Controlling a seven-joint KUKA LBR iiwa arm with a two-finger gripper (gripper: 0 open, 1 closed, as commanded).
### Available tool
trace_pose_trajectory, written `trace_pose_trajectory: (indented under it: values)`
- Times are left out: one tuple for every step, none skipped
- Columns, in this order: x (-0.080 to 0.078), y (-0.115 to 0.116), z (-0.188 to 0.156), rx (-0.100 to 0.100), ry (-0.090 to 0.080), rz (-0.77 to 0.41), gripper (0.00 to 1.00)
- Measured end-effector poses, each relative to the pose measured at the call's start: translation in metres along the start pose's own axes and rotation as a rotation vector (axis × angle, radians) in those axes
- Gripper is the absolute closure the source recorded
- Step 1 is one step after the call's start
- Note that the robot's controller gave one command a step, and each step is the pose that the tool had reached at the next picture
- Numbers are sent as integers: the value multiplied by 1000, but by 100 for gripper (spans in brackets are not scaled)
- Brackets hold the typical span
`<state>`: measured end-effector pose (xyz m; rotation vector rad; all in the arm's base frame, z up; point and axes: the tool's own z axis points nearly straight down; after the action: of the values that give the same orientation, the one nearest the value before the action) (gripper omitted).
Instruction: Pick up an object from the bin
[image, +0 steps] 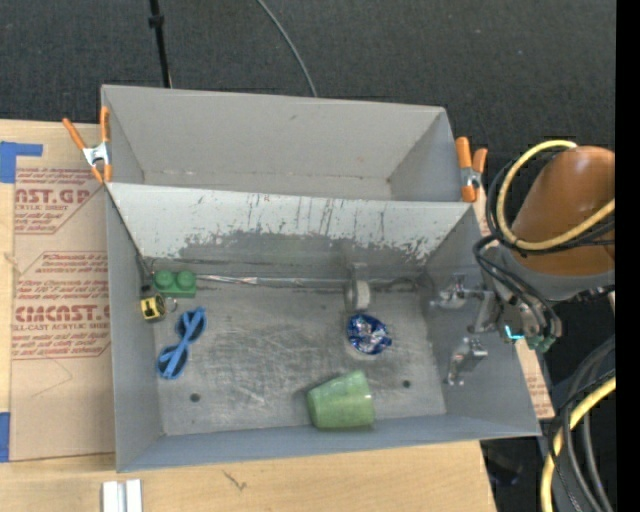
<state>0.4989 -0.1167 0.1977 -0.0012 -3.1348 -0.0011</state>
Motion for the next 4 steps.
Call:
trace_pose_trajectory:
  values:
    - [-26, 61, 113, 3, -23, 62, 0]
    - [-27, 62, 113, 2, -24, 60, 100]
    - [-33, 70, -16, 3, -15, -295, 100]
    - [-32, 70, -13, 2, -9, -294, 0]
